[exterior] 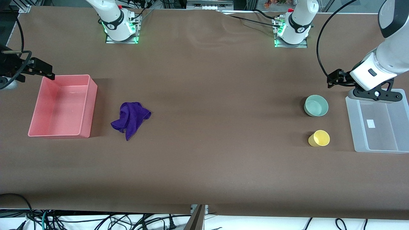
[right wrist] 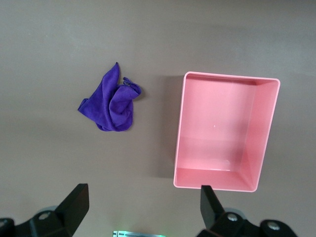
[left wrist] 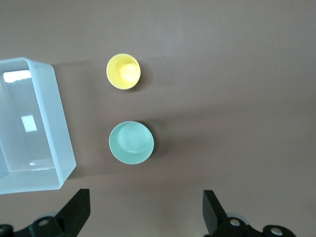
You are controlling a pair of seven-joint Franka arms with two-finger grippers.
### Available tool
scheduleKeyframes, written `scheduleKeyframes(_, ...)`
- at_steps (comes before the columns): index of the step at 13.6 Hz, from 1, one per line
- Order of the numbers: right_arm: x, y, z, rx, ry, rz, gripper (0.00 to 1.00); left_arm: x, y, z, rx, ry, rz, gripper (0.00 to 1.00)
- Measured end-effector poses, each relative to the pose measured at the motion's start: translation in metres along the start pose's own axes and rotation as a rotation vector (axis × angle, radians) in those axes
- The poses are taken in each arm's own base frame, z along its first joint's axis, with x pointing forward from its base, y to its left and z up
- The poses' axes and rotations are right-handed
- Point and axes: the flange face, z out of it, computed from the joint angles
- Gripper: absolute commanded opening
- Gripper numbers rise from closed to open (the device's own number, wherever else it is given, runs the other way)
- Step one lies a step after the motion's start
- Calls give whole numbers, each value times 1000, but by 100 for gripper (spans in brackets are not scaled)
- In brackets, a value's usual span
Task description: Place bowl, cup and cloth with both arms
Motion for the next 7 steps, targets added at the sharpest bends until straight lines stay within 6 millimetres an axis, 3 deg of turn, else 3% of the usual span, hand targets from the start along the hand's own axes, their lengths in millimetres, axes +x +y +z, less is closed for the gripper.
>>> scheduleKeyframes(3, 0, 0, 0, 0, 0, 0, 100, 1, -24, 38, -11, -55, -18, 100)
scheduleKeyframes(7, 0, 2, 0, 0, 0, 3, 100, 4, -76, 126, -28, -13, 54, 100)
